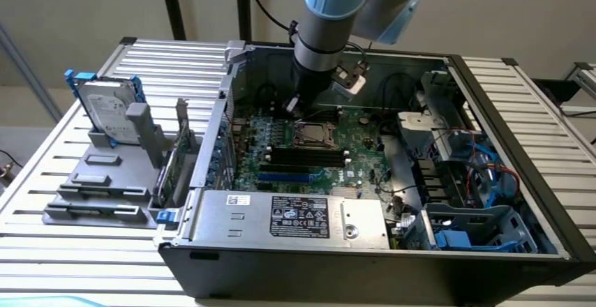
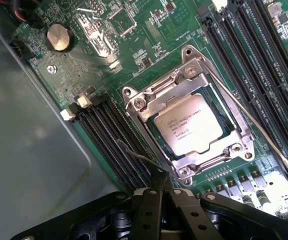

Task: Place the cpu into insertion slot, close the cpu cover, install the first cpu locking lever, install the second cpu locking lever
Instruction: 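Install the first cpu locking lever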

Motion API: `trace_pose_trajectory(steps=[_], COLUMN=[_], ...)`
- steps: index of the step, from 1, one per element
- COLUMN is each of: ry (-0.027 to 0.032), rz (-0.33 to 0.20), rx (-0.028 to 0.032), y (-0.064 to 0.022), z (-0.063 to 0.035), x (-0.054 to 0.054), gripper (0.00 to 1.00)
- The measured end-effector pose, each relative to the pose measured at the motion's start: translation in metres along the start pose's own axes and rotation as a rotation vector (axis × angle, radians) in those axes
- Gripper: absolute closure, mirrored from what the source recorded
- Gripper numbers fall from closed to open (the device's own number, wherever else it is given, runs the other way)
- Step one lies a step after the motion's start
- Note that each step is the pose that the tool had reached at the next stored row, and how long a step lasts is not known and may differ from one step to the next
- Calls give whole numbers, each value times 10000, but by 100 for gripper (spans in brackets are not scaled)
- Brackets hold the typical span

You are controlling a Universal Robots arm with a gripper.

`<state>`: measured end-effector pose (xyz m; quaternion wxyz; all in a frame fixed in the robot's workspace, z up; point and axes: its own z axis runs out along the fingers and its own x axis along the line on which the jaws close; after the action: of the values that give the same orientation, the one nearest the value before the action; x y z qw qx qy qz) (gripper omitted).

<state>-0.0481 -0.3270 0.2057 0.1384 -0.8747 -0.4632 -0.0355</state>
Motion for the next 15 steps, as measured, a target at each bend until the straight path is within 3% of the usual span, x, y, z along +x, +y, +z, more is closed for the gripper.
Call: trace_pose_trajectory(steps=[7,15], ry=[-32,-149], rz=[3,12], rx=[-22,-102], y=[80,65], z=[13,31], x=[49,76], gripper=[89,89])
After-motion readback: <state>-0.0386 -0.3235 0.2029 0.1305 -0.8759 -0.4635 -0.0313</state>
